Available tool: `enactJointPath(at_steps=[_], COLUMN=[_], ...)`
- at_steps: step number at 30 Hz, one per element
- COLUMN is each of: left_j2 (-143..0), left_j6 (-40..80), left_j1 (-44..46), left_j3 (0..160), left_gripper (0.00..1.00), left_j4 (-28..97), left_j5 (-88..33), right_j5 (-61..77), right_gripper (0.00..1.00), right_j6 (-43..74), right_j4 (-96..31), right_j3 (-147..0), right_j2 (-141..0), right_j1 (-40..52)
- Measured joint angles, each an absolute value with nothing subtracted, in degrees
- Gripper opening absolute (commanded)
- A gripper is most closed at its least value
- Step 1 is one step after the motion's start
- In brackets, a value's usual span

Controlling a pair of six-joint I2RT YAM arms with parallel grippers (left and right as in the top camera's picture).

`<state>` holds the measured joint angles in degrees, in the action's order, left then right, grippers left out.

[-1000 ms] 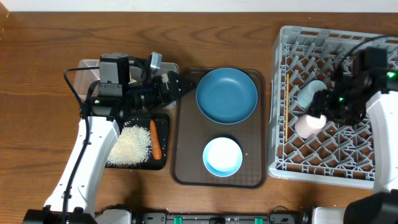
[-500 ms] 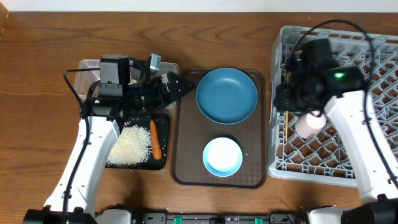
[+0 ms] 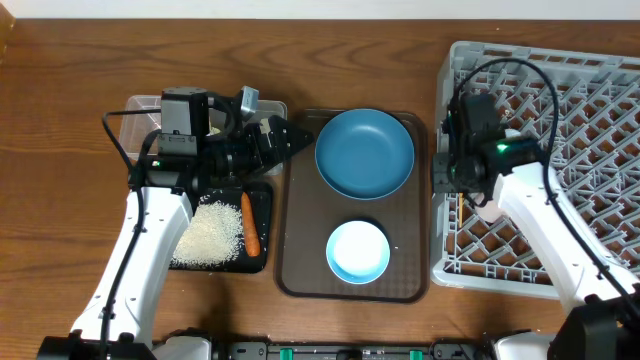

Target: Sort waste into correct bins and load items into the dishwasher rack

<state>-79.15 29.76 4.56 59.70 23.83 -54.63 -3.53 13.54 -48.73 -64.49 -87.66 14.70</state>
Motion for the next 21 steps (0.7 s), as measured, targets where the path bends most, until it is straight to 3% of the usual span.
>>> enactJointPath(at_steps=[4, 10, 18, 21], left_j2=[-79.2, -79.2, -79.2, -79.2], left_j6=[29.8, 29.8, 29.8, 29.8], left_j1=[4.6, 4.6, 4.6, 4.6], left_j3=[59.7, 59.7, 59.7, 59.7], left_gripper=[1.00, 1.00, 1.00, 1.00], left_j4=[23.8, 23.8, 23.8, 23.8], left_j5=[-54.6, -54.6, -54.6, -54.6], right_j5=[-3.8, -3.9, -3.8, -4.0], right_gripper=[0.25, 0.23, 0.05, 0.03], right_j6=[13.8, 14.1, 14.8, 15.2], right_j4=[-46.8, -46.8, -45.6, -46.5], right_j3=[-62.0, -61.3, -59.5, -59.5], right_j2=[-87.7, -87.7, -87.7, -87.6], right_j1=[14.7, 14.7, 15.1, 15.1])
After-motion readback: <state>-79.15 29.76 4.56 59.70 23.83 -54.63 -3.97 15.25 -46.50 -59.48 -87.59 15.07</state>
